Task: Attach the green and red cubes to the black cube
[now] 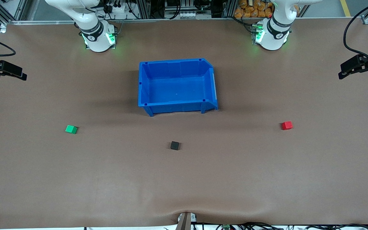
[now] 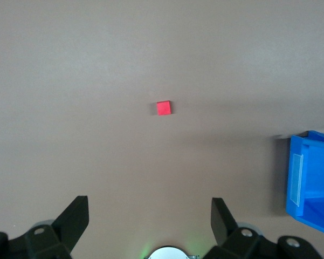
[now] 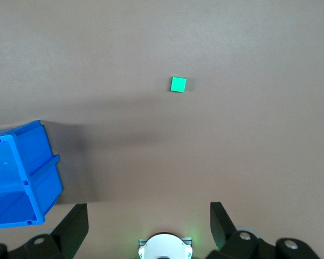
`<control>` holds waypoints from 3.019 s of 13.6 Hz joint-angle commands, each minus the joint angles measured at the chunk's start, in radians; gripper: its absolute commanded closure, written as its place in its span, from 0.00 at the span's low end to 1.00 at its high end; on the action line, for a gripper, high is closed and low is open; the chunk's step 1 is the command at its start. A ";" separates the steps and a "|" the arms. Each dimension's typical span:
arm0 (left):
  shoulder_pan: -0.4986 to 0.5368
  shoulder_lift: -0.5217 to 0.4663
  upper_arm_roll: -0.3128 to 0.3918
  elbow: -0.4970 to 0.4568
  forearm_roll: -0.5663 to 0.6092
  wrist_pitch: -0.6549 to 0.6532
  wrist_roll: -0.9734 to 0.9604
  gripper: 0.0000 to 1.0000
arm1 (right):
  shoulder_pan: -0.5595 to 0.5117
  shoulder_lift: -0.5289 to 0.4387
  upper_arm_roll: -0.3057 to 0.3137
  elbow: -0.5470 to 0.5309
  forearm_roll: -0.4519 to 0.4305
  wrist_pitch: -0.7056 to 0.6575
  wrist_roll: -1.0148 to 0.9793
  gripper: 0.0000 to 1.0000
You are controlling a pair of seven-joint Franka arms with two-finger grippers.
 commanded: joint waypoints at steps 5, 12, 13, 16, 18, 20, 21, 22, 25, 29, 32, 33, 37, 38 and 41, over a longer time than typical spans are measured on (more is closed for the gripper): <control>0.002 0.007 -0.004 0.016 0.016 -0.004 0.007 0.00 | -0.014 0.002 0.010 0.008 0.002 -0.004 0.006 0.00; 0.002 0.018 -0.002 0.012 0.001 -0.007 0.007 0.00 | -0.014 0.002 0.010 0.008 0.002 -0.004 0.006 0.00; -0.001 0.026 -0.002 0.013 0.008 -0.007 0.005 0.00 | -0.014 0.002 0.010 0.008 0.002 -0.004 0.006 0.00; 0.008 0.033 -0.001 0.013 0.010 -0.007 0.021 0.00 | -0.015 0.002 0.010 0.008 0.002 -0.004 0.006 0.00; 0.005 0.041 -0.001 0.015 0.011 -0.007 0.024 0.00 | -0.015 0.002 0.008 0.008 0.002 -0.004 0.006 0.00; -0.001 0.042 -0.001 0.018 0.011 -0.007 0.025 0.00 | -0.014 0.003 0.010 0.008 0.005 -0.002 0.006 0.00; 0.000 0.047 -0.001 0.015 0.011 -0.007 0.025 0.00 | -0.009 0.006 0.010 0.006 0.005 -0.004 0.008 0.00; 0.008 0.056 -0.002 0.015 0.004 -0.001 0.025 0.00 | -0.006 0.012 0.010 0.006 0.005 -0.004 0.008 0.00; 0.011 0.096 -0.001 0.019 -0.006 0.005 0.013 0.00 | -0.007 0.016 0.010 0.008 0.005 -0.002 0.008 0.00; 0.010 0.156 0.001 0.019 -0.004 0.066 0.005 0.00 | -0.014 0.016 0.010 0.008 0.007 -0.001 0.008 0.00; 0.013 0.220 0.002 0.019 -0.013 0.093 -0.065 0.00 | -0.015 0.017 0.010 0.008 0.007 0.002 0.008 0.00; 0.011 0.239 0.004 0.018 -0.034 0.103 -0.131 0.00 | -0.017 0.017 0.010 0.008 0.007 0.002 0.008 0.00; 0.013 0.335 0.005 0.018 -0.084 0.133 -0.397 0.00 | -0.017 0.017 0.010 0.008 0.005 -0.001 0.008 0.00; 0.013 0.355 0.005 0.018 -0.087 0.137 -0.486 0.00 | -0.017 0.017 0.010 0.008 0.005 -0.001 0.008 0.00; 0.010 0.409 0.005 0.016 -0.099 0.157 -0.724 0.00 | -0.014 0.017 0.010 0.008 0.004 -0.004 0.008 0.00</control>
